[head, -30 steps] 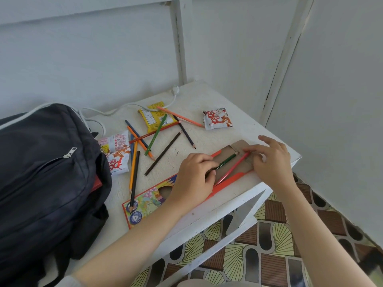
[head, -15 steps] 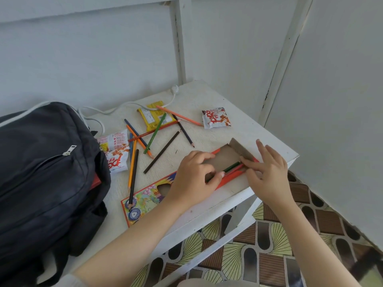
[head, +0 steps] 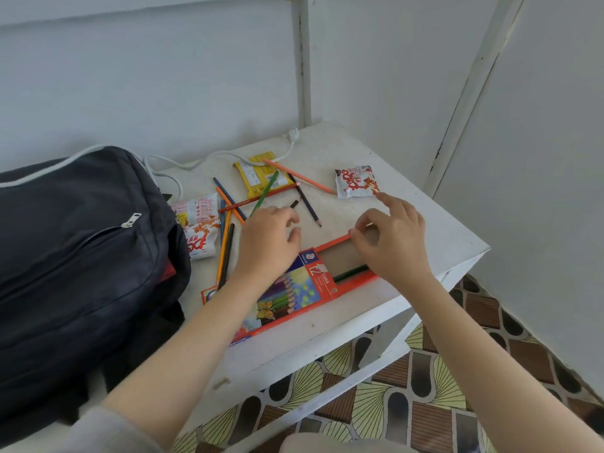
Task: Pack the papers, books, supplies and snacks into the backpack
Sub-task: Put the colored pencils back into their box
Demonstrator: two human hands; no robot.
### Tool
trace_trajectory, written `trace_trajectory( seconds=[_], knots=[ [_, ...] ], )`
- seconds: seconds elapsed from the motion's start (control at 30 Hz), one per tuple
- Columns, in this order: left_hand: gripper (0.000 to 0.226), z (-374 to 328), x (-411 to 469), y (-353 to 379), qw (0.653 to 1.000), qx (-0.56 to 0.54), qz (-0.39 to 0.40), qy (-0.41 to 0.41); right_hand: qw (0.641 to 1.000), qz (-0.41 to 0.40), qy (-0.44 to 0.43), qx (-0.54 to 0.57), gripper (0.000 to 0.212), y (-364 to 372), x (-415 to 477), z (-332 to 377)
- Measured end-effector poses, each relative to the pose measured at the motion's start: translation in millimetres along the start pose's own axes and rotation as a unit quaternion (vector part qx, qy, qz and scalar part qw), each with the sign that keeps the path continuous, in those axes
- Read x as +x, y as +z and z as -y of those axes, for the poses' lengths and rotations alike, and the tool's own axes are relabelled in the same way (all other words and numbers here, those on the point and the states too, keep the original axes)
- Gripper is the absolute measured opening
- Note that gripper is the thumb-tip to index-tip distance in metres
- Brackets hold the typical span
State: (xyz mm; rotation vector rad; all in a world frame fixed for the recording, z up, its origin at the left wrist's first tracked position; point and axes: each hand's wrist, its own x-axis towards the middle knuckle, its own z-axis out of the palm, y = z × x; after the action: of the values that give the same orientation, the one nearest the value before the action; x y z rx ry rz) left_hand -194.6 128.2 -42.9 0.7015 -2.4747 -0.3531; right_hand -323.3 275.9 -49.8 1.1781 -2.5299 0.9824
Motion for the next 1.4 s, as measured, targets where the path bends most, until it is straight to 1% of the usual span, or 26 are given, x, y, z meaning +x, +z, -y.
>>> trace_trajectory(
  seconds=[0.03, 0.1, 0.17, 0.27, 0.37, 0.43, 0.5, 0.53, 0.6, 0.7, 0.77, 0.8, 0.87, 0.97, 1.03, 1.13, 1.23, 1.33, 1.4],
  knots=[
    [0.021, 7.8, 4.1, -3.2, 0.999, 0.025, 0.008, -0.033, 1.000, 0.016, -0.003, -0.020, 0.016, 6.2, 8.5, 6.0],
    [0.027, 21.5, 10.7, -9.3, 0.993, 0.055, 0.044, -0.092, 0.996, 0.065, -0.004, -0.066, 0.024, 18.8, 24.1, 16.4],
    [0.029, 31.3, 15.3, -12.8, 0.985, 0.045, 0.097, -0.138, 0.986, 0.115, -0.006, -0.122, 0.032, 29.6, 36.4, 24.7],
    [0.021, 36.5, 14.9, -15.1, 0.976, 0.042, 0.145, -0.158, 0.973, 0.149, -0.009, -0.176, 0.033, 41.7, 46.2, 36.8],
    [0.013, 36.6, 12.7, -16.2, 0.976, 0.034, 0.147, -0.160, 0.972, 0.144, 0.006, -0.187, 0.023, 45.7, 49.5, 39.9],
    [0.016, 37.0, 12.6, -15.1, 0.977, 0.033, 0.142, -0.155, 0.982, 0.109, 0.008, -0.156, 0.021, 48.0, 49.3, 34.3],
    [0.018, 36.6, 14.1, -14.8, 0.979, -0.001, 0.125, -0.163, 0.999, 0.030, 0.017, -0.036, 0.019, 45.2, 47.4, 28.1],
    [0.019, 35.5, 15.7, -15.4, 0.978, -0.037, 0.109, -0.174, 0.999, -0.013, 0.023, 0.043, 0.016, 40.4, 46.4, 26.0],
    [0.021, 30.1, 22.2, -18.2, 0.974, -0.109, 0.069, -0.185, 0.979, -0.083, 0.036, 0.181, 0.011, 23.9, 44.1, 25.3],
    [0.018, 14.9, 33.0, -23.0, 0.966, -0.186, 0.007, -0.178, 0.936, -0.166, 0.078, 0.302, 0.008, -4.3, 39.2, 26.9],
    [0.011, -0.8, 37.8, -24.8, 0.957, -0.239, -0.026, -0.164, 0.907, -0.218, 0.103, 0.347, 0.009, -20.7, 35.2, 24.8],
    [0.010, -9.6, 38.9, -24.8, 0.952, -0.264, -0.031, -0.154, 0.897, -0.237, 0.114, 0.355, 0.011, -28.3, 32.9, 23.1],
    [0.009, -24.8, 39.0, -19.8, 0.941, -0.310, -0.009, -0.134, 0.893, -0.252, 0.139, 0.346, 0.010, -41.4, 29.2, 17.8],
    [0.007, -44.3, 30.8, -6.8, 0.935, -0.336, 0.049, -0.101, 0.905, -0.217, 0.182, 0.317, 0.008, -49.8, 21.8, 8.3],
    [0.006, -52.7, 22.9, 2.8, 0.938, -0.331, 0.069, -0.079, 0.914, -0.191, 0.199, 0.299, 0.007, -49.1, 16.0, 3.7],
    [0.007, -58.4, 11.9, 12.6, 0.953, -0.288, 0.084, -0.047, 0.921, -0.157, 0.218, 0.281, 0.010, -45.1, 9.4, 1.7],
    [0.009, -56.7, 6.8, 19.3, 0.963, -0.252, 0.096, -0.021, 0.922, -0.114, 0.233, 0.287, 0.015, -42.3, 5.5, 2.3],
    [0.009, -54.7, 4.9, 22.0, 0.964, -0.249, 0.093, -0.021, 0.922, -0.080, 0.239, 0.293, 0.023, -38.5, 0.1, 3.2],
    [0.009, -53.5, 4.6, 23.1, 0.965, -0.244, 0.092, -0.023, 0.929, -0.073, 0.230, 0.281, 0.028, -34.4, -4.4, 3.0]
  ],
)
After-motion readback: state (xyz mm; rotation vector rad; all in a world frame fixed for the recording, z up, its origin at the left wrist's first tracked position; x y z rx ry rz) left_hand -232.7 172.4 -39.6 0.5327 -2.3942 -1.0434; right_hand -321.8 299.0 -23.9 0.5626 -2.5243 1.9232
